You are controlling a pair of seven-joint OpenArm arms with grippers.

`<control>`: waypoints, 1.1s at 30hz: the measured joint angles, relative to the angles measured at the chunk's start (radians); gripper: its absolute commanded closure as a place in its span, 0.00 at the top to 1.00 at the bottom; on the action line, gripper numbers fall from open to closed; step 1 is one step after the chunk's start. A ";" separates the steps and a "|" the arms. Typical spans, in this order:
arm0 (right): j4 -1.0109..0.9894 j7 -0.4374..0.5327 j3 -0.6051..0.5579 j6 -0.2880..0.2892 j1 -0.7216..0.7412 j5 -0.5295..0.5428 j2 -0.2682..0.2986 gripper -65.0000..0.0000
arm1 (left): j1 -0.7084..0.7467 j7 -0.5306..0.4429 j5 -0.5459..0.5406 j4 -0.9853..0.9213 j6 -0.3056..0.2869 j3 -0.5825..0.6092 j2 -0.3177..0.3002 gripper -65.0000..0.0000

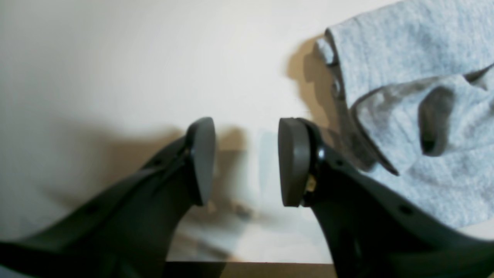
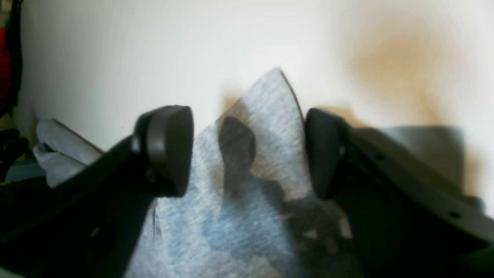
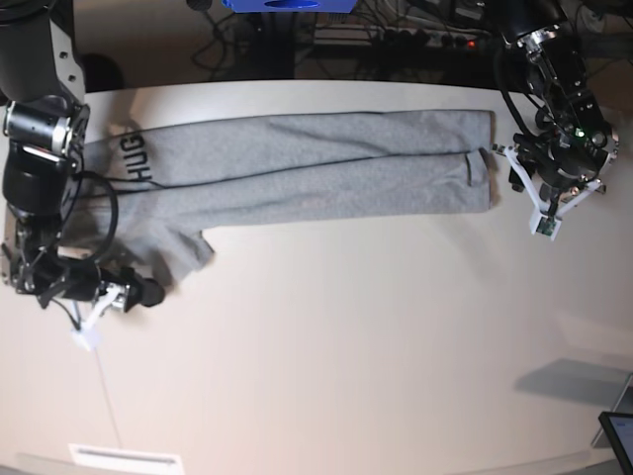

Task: Fold the T-shirt properly
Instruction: 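Move the right gripper to the sleeve side edge and grasp it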

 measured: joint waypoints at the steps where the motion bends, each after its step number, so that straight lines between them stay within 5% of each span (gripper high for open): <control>1: 0.000 0.000 0.000 0.000 -0.003 0.001 0.000 0.46 | -0.001 0.000 0.000 0.000 0.000 0.000 0.000 0.41; 9: 0.000 -0.001 0.000 0.000 -0.014 0.001 0.000 0.38 | -0.002 0.000 0.000 -0.001 0.000 0.000 0.000 0.41; 15: -0.003 -0.011 -0.002 -0.004 -0.022 -0.008 -0.003 0.00 | -0.002 0.000 0.000 -0.001 0.000 0.000 0.000 0.41; 20: 0.006 -0.020 0.002 -0.003 -0.023 -0.008 -0.006 0.00 | -0.002 0.000 0.000 -0.001 0.000 0.000 0.000 0.41; 27: 0.178 -0.156 0.002 -0.025 -0.047 -0.076 -0.010 0.00 | -0.005 0.000 0.000 -0.001 0.000 0.001 0.000 0.41; 33: 0.317 -0.267 0.120 -0.023 -0.080 -0.079 -0.009 0.00 | -0.021 -0.003 0.000 -0.005 0.000 0.005 0.000 0.41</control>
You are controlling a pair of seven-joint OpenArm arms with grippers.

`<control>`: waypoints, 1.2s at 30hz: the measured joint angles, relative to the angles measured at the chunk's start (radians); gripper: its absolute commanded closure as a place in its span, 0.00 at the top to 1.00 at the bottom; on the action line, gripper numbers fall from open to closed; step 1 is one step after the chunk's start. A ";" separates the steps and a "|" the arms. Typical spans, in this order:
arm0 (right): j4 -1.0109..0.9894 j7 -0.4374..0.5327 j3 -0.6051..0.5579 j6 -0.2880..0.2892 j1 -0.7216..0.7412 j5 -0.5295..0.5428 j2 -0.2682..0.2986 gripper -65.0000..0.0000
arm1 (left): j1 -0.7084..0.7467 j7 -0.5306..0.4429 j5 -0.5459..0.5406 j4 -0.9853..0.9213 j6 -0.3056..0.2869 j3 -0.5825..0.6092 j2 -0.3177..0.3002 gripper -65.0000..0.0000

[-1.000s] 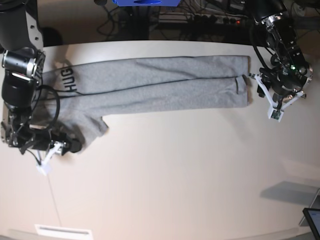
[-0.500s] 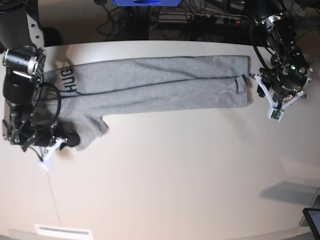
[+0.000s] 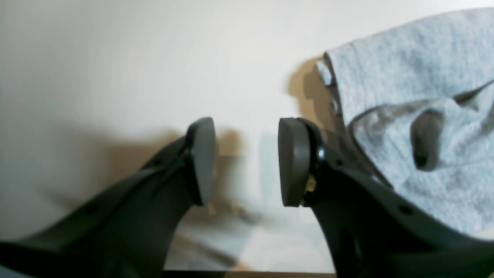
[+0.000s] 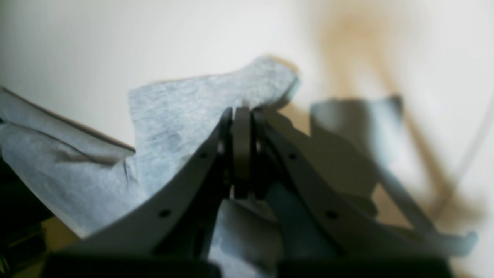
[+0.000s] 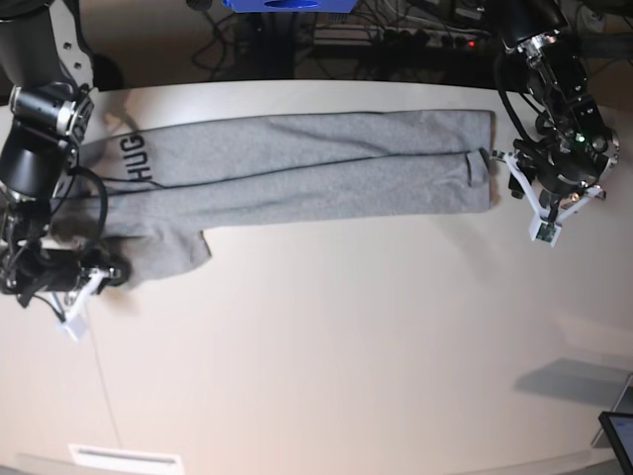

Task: Fold the T-shirt properly
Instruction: 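Move the right gripper to the sleeve side edge and grasp it, then fold the grasped side edge over the shirt with the right gripper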

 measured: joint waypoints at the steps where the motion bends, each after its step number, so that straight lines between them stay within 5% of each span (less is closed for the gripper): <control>1: 0.018 -0.006 0.012 0.000 -0.006 -0.001 0.002 0.00 | -0.001 0.000 0.000 0.000 0.000 0.000 0.000 0.41; 36: 0.838 -0.024 0.009 0.004 -0.478 0.011 0.007 0.00 | -0.164 -0.001 0.003 -0.248 0.000 -0.002 -0.018 0.41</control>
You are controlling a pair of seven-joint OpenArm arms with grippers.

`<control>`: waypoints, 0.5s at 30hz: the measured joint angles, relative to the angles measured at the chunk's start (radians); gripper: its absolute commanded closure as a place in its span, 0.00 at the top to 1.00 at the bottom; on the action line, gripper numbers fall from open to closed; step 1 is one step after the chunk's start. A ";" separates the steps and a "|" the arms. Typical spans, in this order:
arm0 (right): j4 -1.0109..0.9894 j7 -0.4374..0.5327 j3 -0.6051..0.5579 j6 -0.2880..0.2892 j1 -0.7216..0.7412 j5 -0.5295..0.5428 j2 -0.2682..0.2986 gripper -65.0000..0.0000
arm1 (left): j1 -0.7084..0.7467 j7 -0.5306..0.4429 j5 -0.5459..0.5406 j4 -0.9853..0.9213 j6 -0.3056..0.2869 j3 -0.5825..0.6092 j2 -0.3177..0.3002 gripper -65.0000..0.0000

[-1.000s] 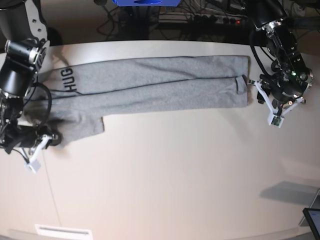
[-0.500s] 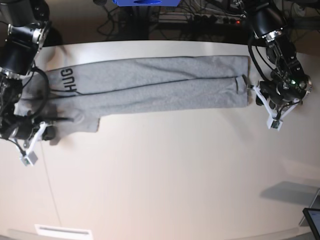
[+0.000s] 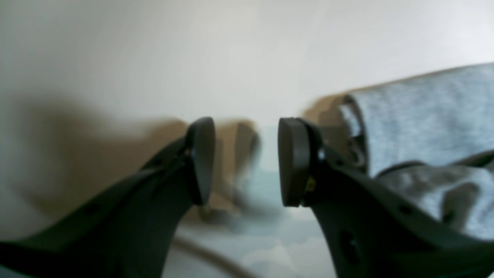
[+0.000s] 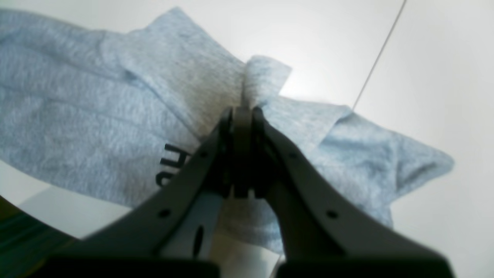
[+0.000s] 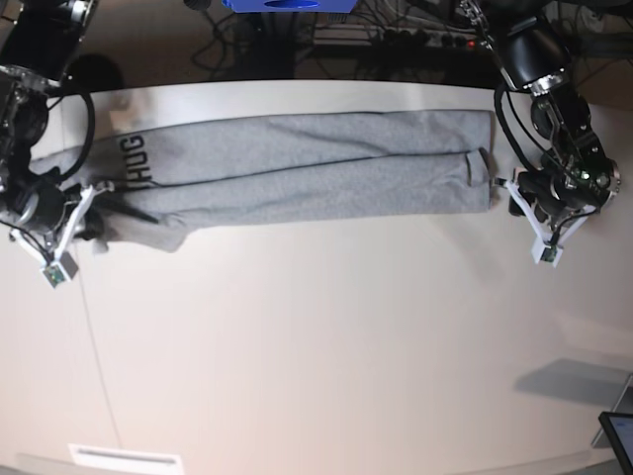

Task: Fold the T-shirt properly
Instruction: 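Fold the grasped side edge over the shirt with the right gripper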

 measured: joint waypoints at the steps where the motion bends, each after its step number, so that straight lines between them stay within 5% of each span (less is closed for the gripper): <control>1: 0.023 0.002 0.000 0.000 -0.013 0.002 0.005 0.00 | -0.003 0.000 0.000 -0.008 0.000 0.000 0.000 0.41; 7: 0.086 -0.003 0.077 0.004 -0.112 0.024 0.011 0.00 | -0.006 -0.052 -0.001 -0.032 0.000 0.001 0.000 0.41; 15: 0.086 0.002 0.185 0.000 -0.241 0.342 0.081 0.00 | -0.009 -0.053 0.000 -0.047 0.000 0.000 -0.014 0.41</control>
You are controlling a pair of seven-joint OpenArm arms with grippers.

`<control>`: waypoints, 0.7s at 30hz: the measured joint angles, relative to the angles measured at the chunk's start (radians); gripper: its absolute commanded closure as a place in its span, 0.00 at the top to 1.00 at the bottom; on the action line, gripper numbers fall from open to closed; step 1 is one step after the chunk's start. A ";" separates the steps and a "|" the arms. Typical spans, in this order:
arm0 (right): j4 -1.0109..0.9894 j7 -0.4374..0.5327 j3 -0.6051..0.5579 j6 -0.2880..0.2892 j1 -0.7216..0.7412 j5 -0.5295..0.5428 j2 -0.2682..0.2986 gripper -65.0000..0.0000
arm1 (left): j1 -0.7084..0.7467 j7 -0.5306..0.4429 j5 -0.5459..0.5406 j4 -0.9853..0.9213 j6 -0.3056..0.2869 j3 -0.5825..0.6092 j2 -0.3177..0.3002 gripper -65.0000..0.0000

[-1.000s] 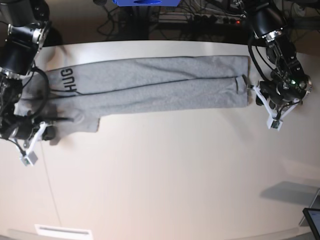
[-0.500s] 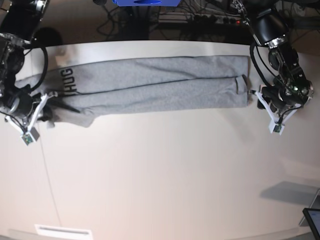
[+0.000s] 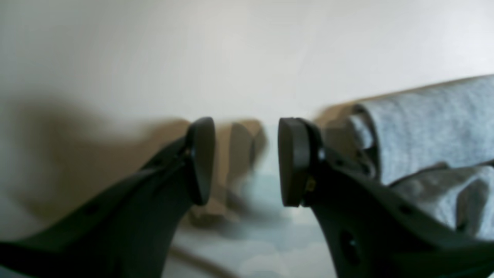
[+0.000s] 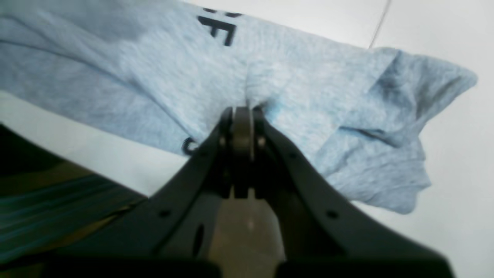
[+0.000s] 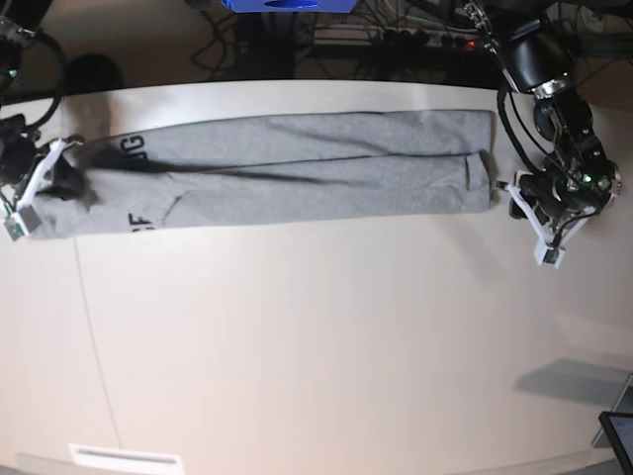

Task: Fold the T-shirt properly
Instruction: 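Fold the grasped side edge over the shirt with the right gripper, then open the right gripper and release the folded edge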

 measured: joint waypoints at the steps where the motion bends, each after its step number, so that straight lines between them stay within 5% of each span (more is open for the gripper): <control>1: 0.000 0.002 0.008 0.000 -0.014 0.018 0.007 0.00 | 0.000 0.000 -0.001 0.000 0.000 0.000 0.000 0.41; 4: 0.000 -0.001 0.026 -0.042 -0.050 0.037 0.008 0.00 | 0.000 0.000 0.000 0.000 0.000 0.001 -0.002 0.41; 21: 0.000 0.007 0.021 -0.043 0.005 0.038 0.005 0.00 | 0.006 0.000 0.000 0.000 0.000 0.000 -0.008 0.41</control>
